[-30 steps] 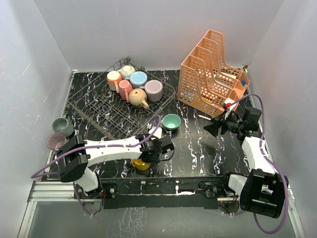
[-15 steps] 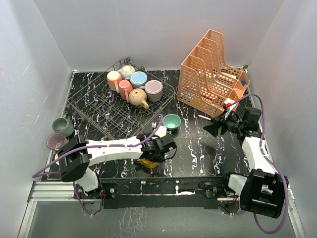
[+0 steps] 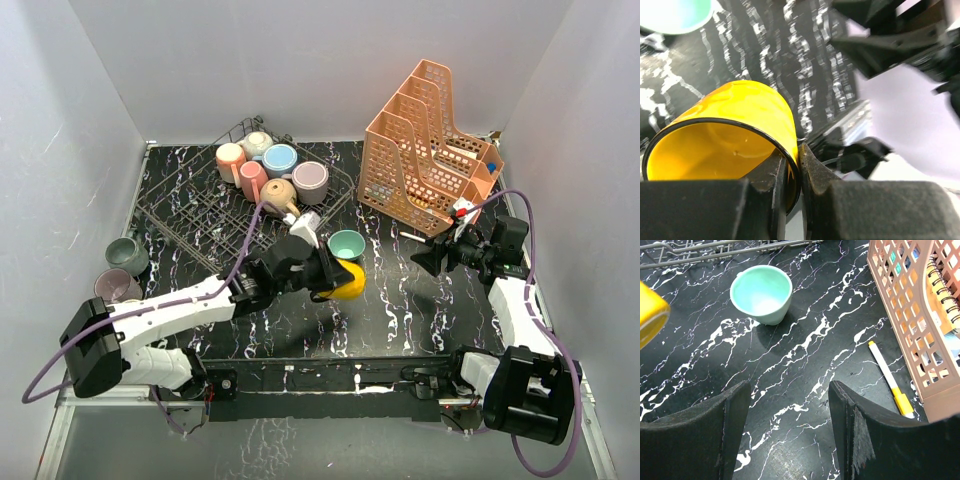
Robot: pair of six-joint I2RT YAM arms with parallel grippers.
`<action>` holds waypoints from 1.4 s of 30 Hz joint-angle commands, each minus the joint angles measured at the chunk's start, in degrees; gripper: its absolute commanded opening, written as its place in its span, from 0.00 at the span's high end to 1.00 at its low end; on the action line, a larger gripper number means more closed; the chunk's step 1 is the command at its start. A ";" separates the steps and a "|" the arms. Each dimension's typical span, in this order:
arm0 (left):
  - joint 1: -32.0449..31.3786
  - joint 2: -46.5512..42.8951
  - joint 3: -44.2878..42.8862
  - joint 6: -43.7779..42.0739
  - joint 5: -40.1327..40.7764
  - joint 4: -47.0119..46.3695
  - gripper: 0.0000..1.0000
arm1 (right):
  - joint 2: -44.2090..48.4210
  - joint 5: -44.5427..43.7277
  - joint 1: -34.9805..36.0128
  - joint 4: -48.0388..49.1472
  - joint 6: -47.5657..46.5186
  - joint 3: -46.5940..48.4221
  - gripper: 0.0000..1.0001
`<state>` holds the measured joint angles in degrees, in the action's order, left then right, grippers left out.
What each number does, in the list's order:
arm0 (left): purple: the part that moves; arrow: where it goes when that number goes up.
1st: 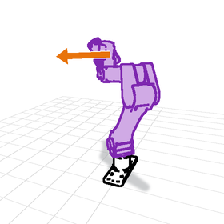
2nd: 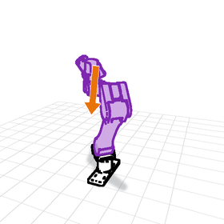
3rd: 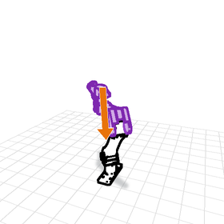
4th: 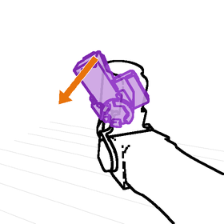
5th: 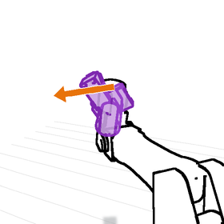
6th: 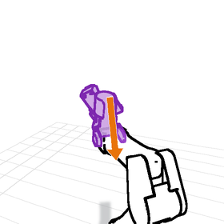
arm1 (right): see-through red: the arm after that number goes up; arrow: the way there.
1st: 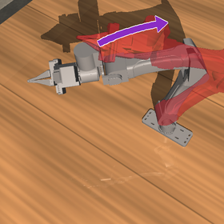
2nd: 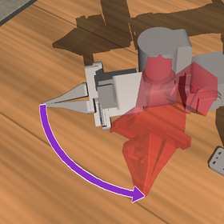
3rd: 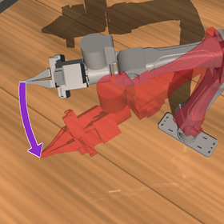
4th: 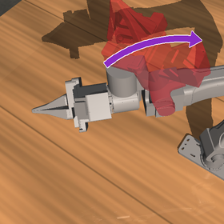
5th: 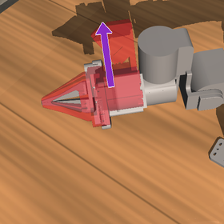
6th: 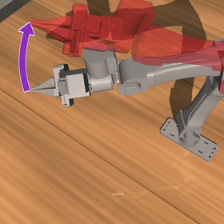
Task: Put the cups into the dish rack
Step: Pick up the cup at the center of the board.
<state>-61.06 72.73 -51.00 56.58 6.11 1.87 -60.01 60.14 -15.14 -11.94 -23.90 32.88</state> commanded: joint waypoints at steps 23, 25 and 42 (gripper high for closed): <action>14.08 14.25 -15.34 23.84 -32.23 -68.15 1.00 | 8.26 16.26 -0.42 -18.07 -17.06 17.12 0.11; 13.95 16.16 -17.18 25.98 -32.42 -72.75 1.00 | 9.82 18.38 -0.42 -16.04 -14.13 18.36 0.02; 11.35 19.83 -24.50 29.74 -34.39 -80.23 1.00 | 17.56 13.30 0.81 46.42 46.43 11.34 0.01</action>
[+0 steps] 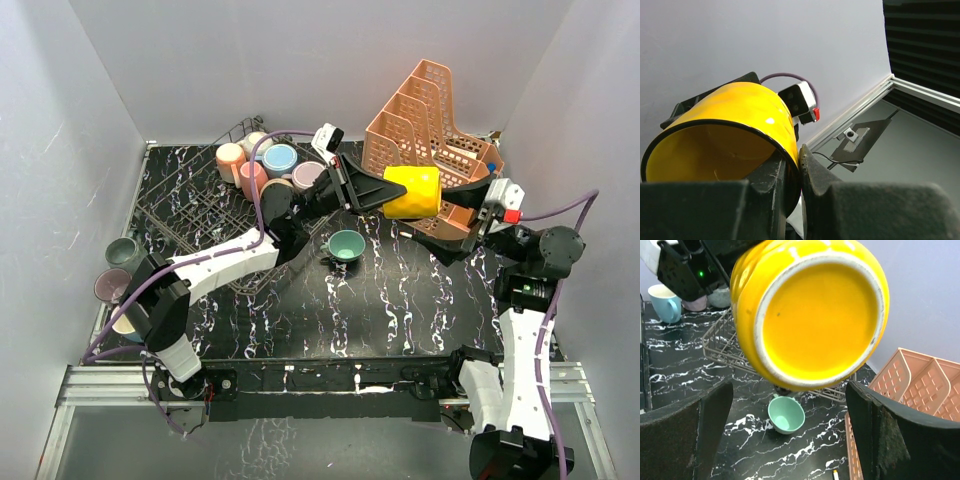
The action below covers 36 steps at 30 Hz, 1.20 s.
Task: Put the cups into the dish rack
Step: Pick up the cup at the center of the board.
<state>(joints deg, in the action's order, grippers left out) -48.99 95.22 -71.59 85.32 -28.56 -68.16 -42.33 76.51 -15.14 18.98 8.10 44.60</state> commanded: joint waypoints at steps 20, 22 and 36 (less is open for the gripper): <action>-5.84 0.61 -10.35 1.25 1.49 -10.17 1.00 | 0.13 -15.67 10.26 30.36 30.48 -4.49 0.29; -5.94 0.74 -10.69 1.17 1.72 -9.87 1.00 | 0.37 -16.03 10.48 30.58 30.61 -4.38 0.31; -5.95 -1.78 -9.98 -2.07 2.60 -6.04 1.00 | 3.69 -17.45 10.56 27.66 28.81 -5.63 0.35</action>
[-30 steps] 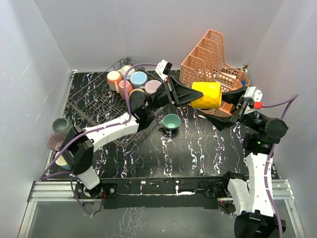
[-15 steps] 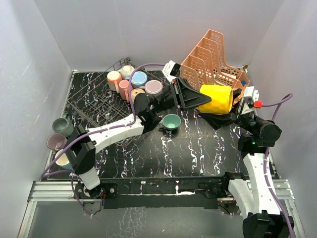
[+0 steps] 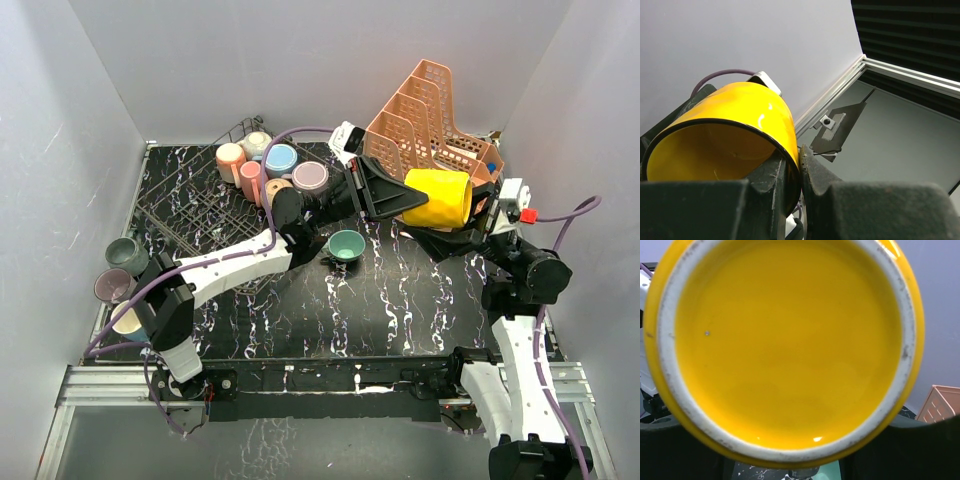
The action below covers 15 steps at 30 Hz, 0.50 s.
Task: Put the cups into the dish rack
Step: Pick up the cup at the center of the board.
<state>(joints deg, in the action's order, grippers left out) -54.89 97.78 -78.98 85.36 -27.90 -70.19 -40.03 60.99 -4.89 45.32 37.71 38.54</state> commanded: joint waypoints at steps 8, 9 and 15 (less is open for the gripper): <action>-0.07 -5.79 -1.87 -3.56 2.59 -2.62 1.00 | 2.59 0.69 0.31 -1.00 -3.05 0.56 0.38; -0.05 -5.96 -1.88 -3.58 2.58 -2.40 1.00 | 2.85 1.03 0.26 -1.47 -3.57 0.54 0.38; -0.10 -6.91 -1.24 -4.12 2.86 -1.89 1.00 | 3.38 3.16 0.24 -9.21 -9.38 3.19 0.35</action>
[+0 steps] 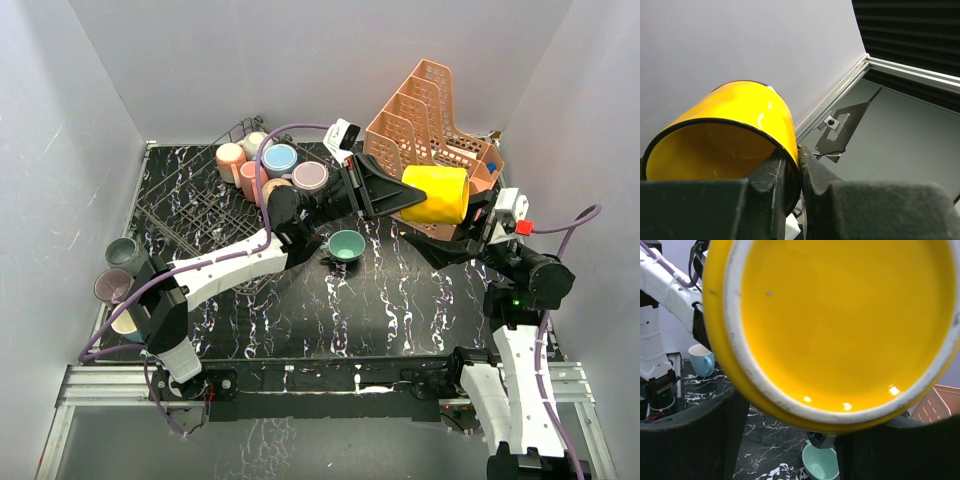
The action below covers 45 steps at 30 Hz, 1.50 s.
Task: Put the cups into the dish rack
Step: Pick up the cup at the center of the board.
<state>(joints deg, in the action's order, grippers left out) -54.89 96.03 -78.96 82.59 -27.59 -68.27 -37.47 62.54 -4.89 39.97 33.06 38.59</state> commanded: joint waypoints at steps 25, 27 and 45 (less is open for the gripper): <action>-0.04 -6.31 1.92 -1.07 3.86 -4.41 1.00 | 0.10 0.35 0.28 -4.22 -2.51 5.35 0.59; -0.11 -6.19 2.04 -0.82 3.87 -4.61 1.00 | 0.12 0.11 0.23 -4.13 -2.20 5.32 0.60; -0.09 -6.70 3.74 -0.89 4.87 -4.77 1.00 | -0.65 -1.31 0.24 2.47 7.25 3.65 0.92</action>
<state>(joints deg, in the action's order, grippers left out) -54.87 93.30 -75.13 84.27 -24.25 -68.97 -38.37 62.59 -4.86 37.52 36.49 40.77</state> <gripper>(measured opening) 0.091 0.154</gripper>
